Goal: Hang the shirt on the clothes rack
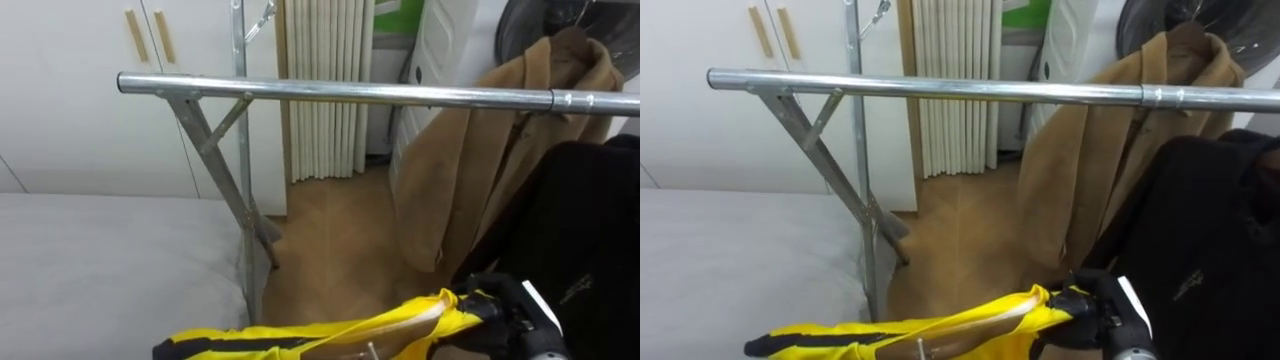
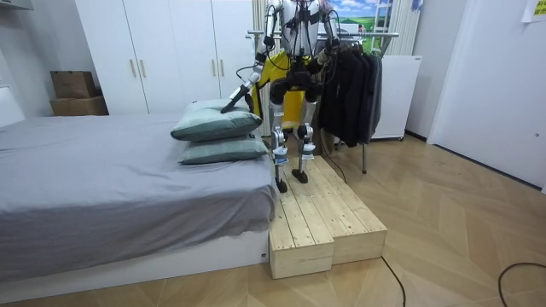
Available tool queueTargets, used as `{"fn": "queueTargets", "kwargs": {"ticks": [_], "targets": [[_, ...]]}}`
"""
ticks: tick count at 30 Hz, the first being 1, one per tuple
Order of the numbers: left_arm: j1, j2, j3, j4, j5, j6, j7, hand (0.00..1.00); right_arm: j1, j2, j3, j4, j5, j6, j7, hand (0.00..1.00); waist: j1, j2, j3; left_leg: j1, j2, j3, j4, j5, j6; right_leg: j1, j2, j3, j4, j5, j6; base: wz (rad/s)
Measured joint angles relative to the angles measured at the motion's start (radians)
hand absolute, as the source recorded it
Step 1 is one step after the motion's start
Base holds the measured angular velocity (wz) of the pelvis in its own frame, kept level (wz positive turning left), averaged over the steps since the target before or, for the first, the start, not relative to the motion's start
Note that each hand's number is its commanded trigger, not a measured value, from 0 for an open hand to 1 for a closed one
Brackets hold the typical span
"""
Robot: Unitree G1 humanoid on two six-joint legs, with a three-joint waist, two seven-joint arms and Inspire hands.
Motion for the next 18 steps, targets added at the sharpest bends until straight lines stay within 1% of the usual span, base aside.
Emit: {"fn": "queueTargets", "kwargs": {"ticks": [2,6,7,9,12,15,17,18], "targets": [[0.000,0.000,0.000,0.000,0.000,0.000,0.000,0.00,0.000,0.000,0.000,0.000,-0.007,0.000,0.013,1.00,0.001,-0.001,-0.0003,-0.004,-0.001,0.001,-0.004,-0.001,0.002,0.001,0.000,0.003,-0.007,0.005,0.005,-0.04],[0.000,-0.002,-0.001,0.000,0.001,0.000,-0.002,0.00,0.000,0.000,0.000,0.000,-0.023,0.000,0.020,1.00,0.003,0.000,-0.0007,-0.006,-0.001,0.005,-0.013,-0.002,0.003,-0.003,0.001,0.003,-0.005,0.010,0.002,-0.01],[0.003,-0.002,-0.001,0.000,0.001,0.000,-0.004,0.00,0.000,0.000,0.000,0.000,-0.023,0.000,0.024,1.00,0.006,0.001,-0.0010,-0.003,0.000,0.007,-0.013,-0.001,0.003,-0.003,0.001,-0.002,-0.005,0.013,-0.001,-0.04],[0.012,-0.002,-0.001,-0.002,0.004,0.000,-0.006,0.00,0.000,-0.002,0.000,0.000,-0.023,0.000,0.039,1.00,0.007,0.001,-0.0015,0.001,0.002,0.008,-0.013,-0.001,0.002,0.001,0.001,-0.007,-0.005,0.013,-0.002,-0.02],[0.018,-0.002,0.000,-0.012,0.010,0.000,-0.012,0.00,-0.012,-0.013,0.000,0.000,-0.023,0.001,0.070,1.00,0.008,0.001,-0.0019,0.002,0.003,0.005,-0.016,0.000,0.001,0.002,0.003,-0.006,-0.007,0.012,-0.002,0.00],[0.020,-0.001,0.000,-0.013,0.010,0.000,-0.016,0.00,-0.034,-0.038,0.000,0.001,0.003,0.003,0.097,1.00,0.007,0.000,-0.0022,0.009,0.002,0.003,-0.016,0.002,0.003,0.010,0.003,-0.003,-0.012,0.011,-0.002,0.00],[0.019,0.006,0.000,-0.015,0.011,0.000,-0.026,0.00,-0.064,-0.053,0.000,0.003,0.012,0.026,0.105,1.00,0.005,-0.003,-0.0025,0.010,0.000,-0.004,-0.015,0.005,0.005,0.020,0.001,-0.001,-0.024,0.011,-0.002,0.07],[0.019,0.008,0.000,-0.017,0.012,0.000,-0.029,0.00,-0.075,-0.059,0.000,0.008,0.013,0.030,0.108,1.00,0.005,-0.004,-0.0025,0.010,0.000,-0.005,-0.014,0.006,0.005,0.022,0.001,-0.002,-0.025,0.011,-0.002,0.09]]}}
